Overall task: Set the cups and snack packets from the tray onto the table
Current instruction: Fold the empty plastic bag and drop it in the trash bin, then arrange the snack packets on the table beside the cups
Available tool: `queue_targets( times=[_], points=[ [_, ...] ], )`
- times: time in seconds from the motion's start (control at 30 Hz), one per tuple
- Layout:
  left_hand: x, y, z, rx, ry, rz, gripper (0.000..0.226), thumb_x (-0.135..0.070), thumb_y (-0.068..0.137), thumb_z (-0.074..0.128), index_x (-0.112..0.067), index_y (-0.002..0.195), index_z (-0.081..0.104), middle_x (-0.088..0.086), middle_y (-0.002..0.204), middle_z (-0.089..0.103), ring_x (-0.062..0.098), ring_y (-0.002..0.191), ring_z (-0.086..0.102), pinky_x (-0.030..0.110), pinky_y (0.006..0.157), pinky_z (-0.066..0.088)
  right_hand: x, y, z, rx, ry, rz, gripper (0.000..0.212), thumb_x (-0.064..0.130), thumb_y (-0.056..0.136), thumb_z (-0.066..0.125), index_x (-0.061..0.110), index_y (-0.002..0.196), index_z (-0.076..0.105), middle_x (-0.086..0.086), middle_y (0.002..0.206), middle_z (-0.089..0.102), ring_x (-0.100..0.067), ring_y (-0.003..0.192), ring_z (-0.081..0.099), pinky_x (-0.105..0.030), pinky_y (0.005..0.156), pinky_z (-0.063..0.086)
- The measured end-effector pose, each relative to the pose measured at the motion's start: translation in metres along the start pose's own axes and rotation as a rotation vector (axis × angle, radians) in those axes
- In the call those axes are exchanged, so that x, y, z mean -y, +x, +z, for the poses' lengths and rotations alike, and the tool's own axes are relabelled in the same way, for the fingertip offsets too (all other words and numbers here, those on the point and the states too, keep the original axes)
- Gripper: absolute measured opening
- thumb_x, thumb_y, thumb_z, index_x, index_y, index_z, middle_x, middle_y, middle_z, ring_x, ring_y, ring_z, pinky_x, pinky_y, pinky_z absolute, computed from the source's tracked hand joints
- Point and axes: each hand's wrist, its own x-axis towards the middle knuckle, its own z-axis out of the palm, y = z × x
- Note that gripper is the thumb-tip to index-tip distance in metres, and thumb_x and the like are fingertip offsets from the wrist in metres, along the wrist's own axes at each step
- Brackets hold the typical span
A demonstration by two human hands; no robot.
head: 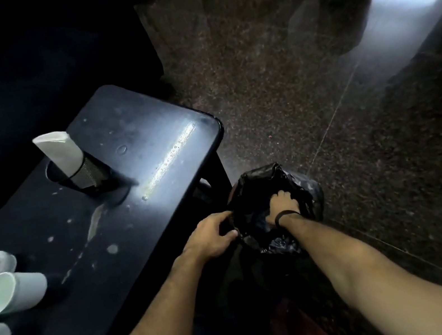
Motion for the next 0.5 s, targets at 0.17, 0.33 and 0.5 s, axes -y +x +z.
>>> queue_targets(
  times=[0.17,0.33,0.5],
  points=[
    [-0.014,-0.014,-0.019,-0.053,0.023,0.018,0.061,-0.037,0.092,0.064,-0.024,0.147,0.044,-0.002,0.150,0.047,0.016,0.141,0.040,0.028,0.115,0.030,0.009,-0.013,-0.050,-0.180,0.092,-0.112,0.054,0.023,0.089,0.060,0.002,0.135,0.041,-0.019,0.137,0.041,-0.036,0.128,0.040,-0.045,0.102,0.043],
    [-0.026,-0.049,-0.051,-0.197,0.029,0.042,0.058,-0.033,0.091,0.065,-0.022,0.145,0.049,0.000,0.147,0.051,0.018,0.138,0.044,0.026,0.113,0.030,0.037,-0.038,-0.110,-0.443,0.127,-0.193,0.044,0.019,0.090,0.055,0.007,0.131,0.042,-0.015,0.133,0.042,-0.034,0.125,0.042,-0.045,0.096,0.047],
    [-0.009,-0.103,-0.091,-0.398,-0.017,-0.003,0.052,-0.028,0.090,0.065,-0.021,0.140,0.054,0.001,0.143,0.054,0.019,0.136,0.046,0.027,0.112,0.032,0.086,-0.077,-0.162,-0.710,0.211,-0.319,0.034,0.016,0.082,0.057,0.009,0.114,0.049,-0.014,0.120,0.048,-0.034,0.114,0.048,-0.046,0.089,0.049]
  ],
)
